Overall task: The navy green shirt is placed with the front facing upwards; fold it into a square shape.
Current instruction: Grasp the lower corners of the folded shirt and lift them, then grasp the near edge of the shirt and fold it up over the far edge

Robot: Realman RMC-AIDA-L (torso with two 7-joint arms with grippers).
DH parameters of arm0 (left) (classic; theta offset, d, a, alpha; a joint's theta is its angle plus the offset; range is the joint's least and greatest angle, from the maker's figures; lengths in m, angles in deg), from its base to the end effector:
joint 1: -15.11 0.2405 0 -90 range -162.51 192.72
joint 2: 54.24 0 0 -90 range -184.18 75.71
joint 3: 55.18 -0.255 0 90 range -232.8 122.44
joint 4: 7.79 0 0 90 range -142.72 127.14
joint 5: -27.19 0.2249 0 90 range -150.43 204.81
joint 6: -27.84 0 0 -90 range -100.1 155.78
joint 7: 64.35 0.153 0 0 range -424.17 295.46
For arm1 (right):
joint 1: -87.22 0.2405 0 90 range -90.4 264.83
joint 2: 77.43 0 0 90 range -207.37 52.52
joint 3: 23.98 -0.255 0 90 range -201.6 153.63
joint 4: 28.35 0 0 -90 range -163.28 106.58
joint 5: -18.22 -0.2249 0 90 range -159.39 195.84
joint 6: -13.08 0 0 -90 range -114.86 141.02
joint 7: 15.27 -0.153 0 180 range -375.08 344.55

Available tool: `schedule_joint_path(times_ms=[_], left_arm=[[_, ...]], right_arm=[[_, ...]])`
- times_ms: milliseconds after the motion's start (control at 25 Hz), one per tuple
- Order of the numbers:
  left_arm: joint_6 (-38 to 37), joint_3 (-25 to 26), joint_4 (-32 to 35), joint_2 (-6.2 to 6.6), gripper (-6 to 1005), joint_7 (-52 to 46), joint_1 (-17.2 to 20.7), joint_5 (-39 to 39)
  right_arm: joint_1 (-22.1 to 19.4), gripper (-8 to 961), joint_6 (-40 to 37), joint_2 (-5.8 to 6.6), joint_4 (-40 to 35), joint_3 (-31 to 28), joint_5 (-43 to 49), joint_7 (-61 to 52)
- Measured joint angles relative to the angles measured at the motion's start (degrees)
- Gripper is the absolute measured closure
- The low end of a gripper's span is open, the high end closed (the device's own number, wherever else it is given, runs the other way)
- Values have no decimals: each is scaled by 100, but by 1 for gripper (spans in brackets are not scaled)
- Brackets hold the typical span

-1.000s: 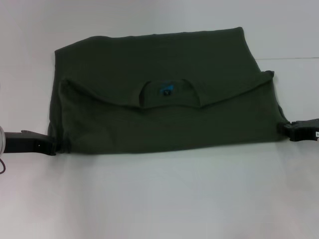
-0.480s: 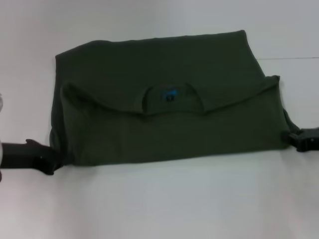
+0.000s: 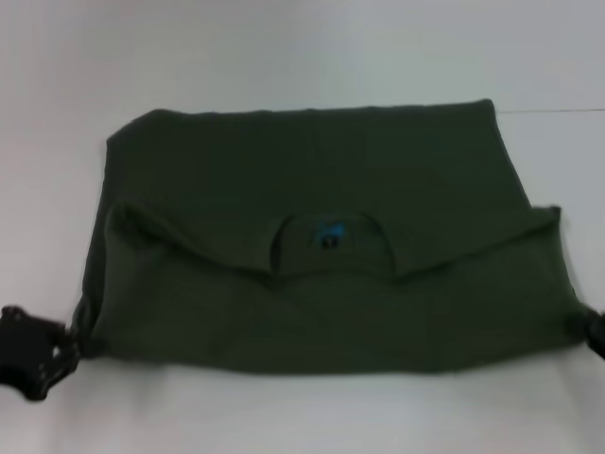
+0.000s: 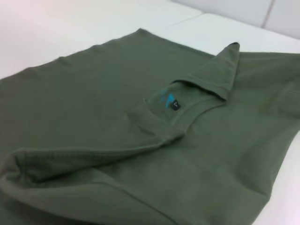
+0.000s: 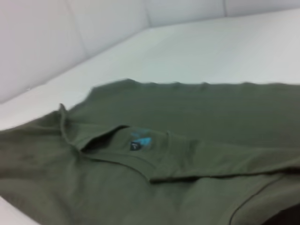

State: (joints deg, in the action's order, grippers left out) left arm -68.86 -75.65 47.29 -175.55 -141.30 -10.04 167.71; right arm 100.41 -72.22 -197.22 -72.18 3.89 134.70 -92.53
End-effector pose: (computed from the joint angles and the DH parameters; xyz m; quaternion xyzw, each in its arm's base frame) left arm -0.3389 0.2987 0.0497 -0.9461 -0.2432 -0.0905 0.1939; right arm 0.3786 0.2681 0.0385 -0.8695 0.3425 0.2046 0.2913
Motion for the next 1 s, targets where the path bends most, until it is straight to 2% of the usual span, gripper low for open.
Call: schedule_joint_path(times_ms=[240,440,600,800,1000], left_arm=[[-827,59,211,-37,971,817,491,76],[-1432,64,593,-174,971,1390,927,97],[-1794,179,754,-191,970,1449,1074,186],[-2008,440,812,-126,970,1173,1019,205],[-2017,675,774,-52,970,774,800,92]], right_arm=[[-607,866,-848,-16,58,-509,8,767],[-1050,859,-1326,-20,146,-555,22,1216],[-1230,854,-1732,-14,163,-616,234,1320],[-1122,847,-1983,24,111,-871,321,1125],[-721,841,-2019,107,-227,-954,404,-145]])
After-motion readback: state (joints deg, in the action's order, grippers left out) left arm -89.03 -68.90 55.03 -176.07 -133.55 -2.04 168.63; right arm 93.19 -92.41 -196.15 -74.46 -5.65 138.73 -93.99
